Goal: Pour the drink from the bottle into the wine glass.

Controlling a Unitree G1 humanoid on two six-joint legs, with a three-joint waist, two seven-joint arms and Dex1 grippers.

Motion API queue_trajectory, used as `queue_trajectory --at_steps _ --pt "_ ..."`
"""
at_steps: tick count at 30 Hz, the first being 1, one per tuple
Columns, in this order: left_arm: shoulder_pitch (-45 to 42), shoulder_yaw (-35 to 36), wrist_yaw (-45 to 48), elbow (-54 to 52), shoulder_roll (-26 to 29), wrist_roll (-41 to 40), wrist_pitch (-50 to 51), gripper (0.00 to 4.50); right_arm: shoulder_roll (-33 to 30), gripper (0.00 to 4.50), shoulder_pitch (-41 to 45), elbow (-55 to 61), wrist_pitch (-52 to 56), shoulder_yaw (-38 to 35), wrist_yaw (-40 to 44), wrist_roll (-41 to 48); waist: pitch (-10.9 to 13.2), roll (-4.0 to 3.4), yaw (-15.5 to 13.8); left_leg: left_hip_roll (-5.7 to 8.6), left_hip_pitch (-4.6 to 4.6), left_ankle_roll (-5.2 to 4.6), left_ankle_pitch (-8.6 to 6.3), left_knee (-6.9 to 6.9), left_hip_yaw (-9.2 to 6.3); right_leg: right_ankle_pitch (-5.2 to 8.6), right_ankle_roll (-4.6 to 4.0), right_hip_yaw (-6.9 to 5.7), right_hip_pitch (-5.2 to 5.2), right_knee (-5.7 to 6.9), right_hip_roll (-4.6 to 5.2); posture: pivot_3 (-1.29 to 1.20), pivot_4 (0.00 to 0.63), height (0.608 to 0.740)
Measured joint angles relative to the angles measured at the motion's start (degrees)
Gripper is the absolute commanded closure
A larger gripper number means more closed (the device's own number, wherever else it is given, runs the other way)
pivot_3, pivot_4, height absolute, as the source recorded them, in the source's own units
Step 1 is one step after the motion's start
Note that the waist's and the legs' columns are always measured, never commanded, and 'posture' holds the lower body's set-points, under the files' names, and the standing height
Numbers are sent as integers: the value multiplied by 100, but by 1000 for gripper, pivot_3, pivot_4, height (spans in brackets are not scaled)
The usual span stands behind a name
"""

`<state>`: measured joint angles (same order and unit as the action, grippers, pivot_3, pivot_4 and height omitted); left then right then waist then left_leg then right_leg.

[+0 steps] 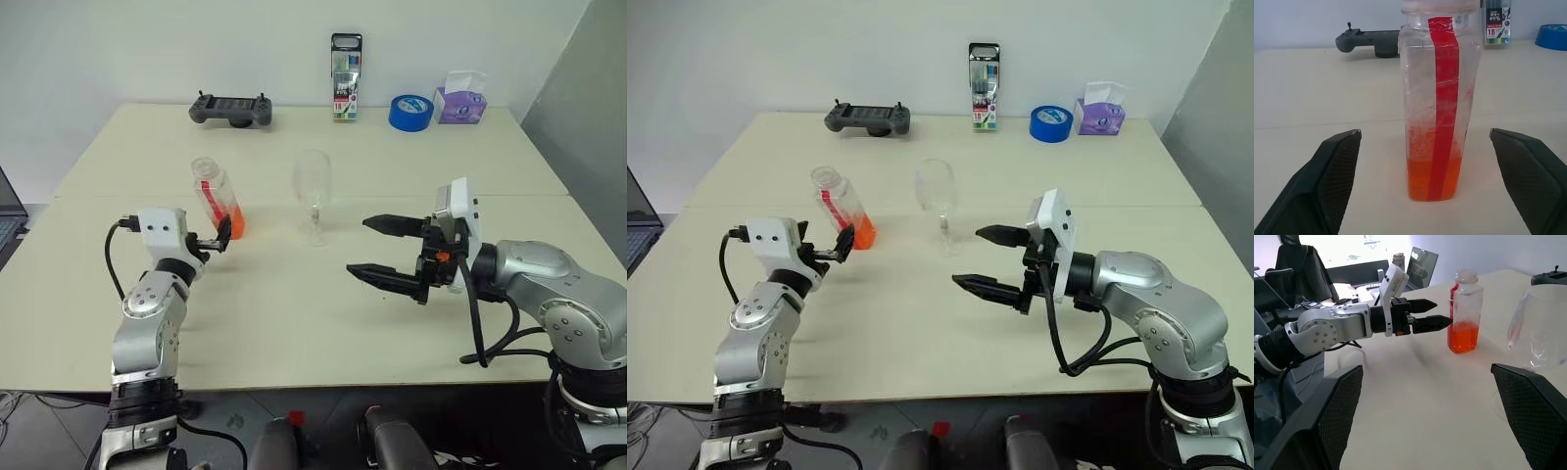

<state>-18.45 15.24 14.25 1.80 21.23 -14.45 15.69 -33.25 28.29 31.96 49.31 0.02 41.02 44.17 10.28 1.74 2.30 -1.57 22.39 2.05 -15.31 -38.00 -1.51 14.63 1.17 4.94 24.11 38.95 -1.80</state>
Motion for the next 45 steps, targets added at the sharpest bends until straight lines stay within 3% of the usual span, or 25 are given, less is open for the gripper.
queue_trajectory --at_steps 12,15,21,23,32,38,45 --pt "-960 -148 319 2030 2 216 -1084 0 6 30 -99 251 4 -10 -432 1 0 0 -33 2 4 0 0 -2 0 -1 0 -3 2 0 0 0 150 740" --pt "-1245 -148 324 2519 -3 252 -1330 606 6 0 -197 326 4 -29 -536 1 0 1 -43 2 6 0 0 -4 -1 -1 0 -4 2 -1 0 0 150 740" --pt "-1483 -176 453 2953 -23 263 -1649 2525 5 0 -243 334 -1 -54 -676 -3 0 1 -41 1 6 0 0 -3 0 -2 1 -6 4 0 0 0 150 740" --pt "-1495 -177 489 3012 -23 267 -1718 2823 5 0 -244 334 -4 -54 -724 -7 0 1 -41 1 6 0 0 -3 0 -1 1 -6 3 0 0 0 150 740" --pt "-1620 -268 563 3037 114 399 -1664 2828 46 0 -249 309 -347 -38 -864 -306 2 4 -42 2 11 0 0 -5 -5 -1 2 -8 5 0 -1 0 150 740" --pt "-2519 -815 1014 3074 636 906 -1661 2828 305 0 -183 -153 -1024 120 -955 -985 4 9 -47 5 20 1 1 -8 -14 -3 -1 -44 6 -3 0 0 150 740" --pt "-3272 -1564 1479 3511 793 1594 -2155 2828 784 0 138 -974 -1639 146 -1059 -1565 5 8 -43 6 26 0 1 -4 -24 -16 -24 -64 15 0 -6 0 150 740"
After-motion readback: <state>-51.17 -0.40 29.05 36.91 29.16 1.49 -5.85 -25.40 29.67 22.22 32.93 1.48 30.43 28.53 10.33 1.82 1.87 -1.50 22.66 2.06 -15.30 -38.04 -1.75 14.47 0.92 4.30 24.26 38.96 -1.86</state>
